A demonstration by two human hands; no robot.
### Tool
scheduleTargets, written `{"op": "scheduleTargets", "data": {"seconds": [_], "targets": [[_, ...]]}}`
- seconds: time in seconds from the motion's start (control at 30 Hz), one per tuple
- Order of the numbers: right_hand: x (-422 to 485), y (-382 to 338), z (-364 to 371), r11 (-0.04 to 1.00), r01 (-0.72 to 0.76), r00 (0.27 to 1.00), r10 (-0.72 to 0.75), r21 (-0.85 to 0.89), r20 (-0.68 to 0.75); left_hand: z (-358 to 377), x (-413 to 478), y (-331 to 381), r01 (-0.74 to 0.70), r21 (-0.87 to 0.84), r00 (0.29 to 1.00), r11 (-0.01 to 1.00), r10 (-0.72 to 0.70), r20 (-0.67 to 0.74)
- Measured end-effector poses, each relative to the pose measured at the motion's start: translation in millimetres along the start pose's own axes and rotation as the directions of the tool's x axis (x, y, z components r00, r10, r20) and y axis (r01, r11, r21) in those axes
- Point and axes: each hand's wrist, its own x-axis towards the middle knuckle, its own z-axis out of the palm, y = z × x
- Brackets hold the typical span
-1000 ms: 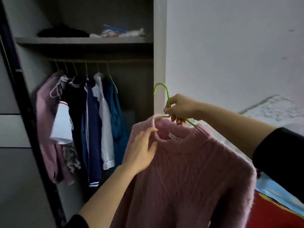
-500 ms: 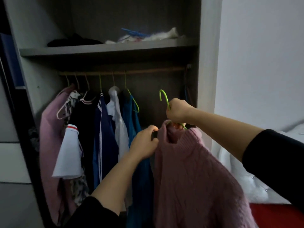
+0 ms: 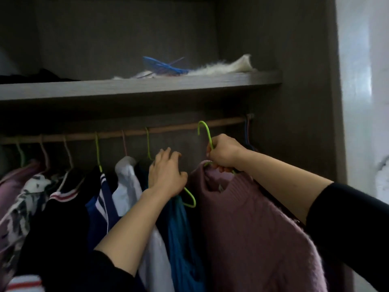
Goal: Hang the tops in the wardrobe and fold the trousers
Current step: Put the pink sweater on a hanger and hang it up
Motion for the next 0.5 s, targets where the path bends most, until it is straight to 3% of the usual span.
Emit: {"op": "scheduleTargets", "data": {"seconds": [0.2, 0.5], "targets": [[74.7, -31.6, 18.8, 0.990, -0.021, 0.993, 0.037, 0.140, -0.109, -5.4, 55.5, -37.8, 0.022, 0.098, 0.996, 0.995, -0.031, 0.089], [143.0, -43.9, 67.9, 0.993, 0.060, 0.994, -0.049, 0.103, -0.099, -0.3, 90.3, -80.4, -0.010, 0.069, 1.000, 0.998, 0.011, -0.008]]}}
